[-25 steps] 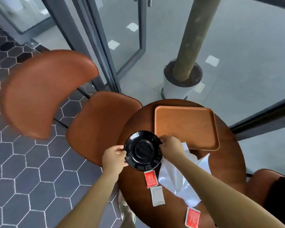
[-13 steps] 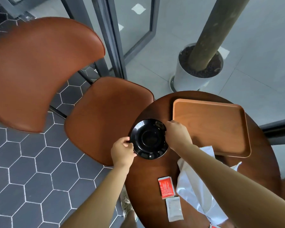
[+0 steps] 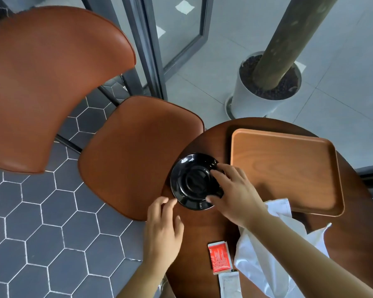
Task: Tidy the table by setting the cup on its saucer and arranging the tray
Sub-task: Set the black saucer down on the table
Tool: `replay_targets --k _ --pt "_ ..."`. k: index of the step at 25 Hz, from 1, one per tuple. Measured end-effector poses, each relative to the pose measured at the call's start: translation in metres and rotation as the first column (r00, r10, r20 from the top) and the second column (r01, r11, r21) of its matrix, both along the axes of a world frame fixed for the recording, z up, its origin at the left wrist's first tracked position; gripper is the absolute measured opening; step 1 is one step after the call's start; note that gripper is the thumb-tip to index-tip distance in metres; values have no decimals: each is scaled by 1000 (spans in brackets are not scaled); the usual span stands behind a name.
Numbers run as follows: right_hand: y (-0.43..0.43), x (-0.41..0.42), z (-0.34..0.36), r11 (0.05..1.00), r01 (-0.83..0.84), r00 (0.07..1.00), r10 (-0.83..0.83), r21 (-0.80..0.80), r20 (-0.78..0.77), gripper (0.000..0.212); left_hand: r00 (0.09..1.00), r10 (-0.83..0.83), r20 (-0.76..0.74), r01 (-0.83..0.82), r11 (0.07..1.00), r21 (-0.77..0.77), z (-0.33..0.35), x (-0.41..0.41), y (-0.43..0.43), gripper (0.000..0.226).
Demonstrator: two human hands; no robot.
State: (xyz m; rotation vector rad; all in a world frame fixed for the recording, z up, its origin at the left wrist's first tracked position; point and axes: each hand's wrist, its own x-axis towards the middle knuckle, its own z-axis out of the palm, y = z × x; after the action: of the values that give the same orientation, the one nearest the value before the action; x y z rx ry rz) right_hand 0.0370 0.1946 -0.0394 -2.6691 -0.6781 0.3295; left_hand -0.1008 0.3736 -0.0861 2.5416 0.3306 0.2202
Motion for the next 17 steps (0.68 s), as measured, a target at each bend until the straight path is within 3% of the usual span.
replay_targets --k 2,5,17 --pt "0 -9 -4 990 -85 996 81 -116 -38 95 996 -52 -70 58 995 78 -12 -19 -9 39" --pt "10 -10 -9 975 -87 996 77 -203 -53 116 984 -67 -165 91 985 144 -25 -29 -22 45" --pt "33 -6 -11 975 -16 1000 12 -220 -20 115 971 -68 -229 132 952 276 -35 -27 -25 57"
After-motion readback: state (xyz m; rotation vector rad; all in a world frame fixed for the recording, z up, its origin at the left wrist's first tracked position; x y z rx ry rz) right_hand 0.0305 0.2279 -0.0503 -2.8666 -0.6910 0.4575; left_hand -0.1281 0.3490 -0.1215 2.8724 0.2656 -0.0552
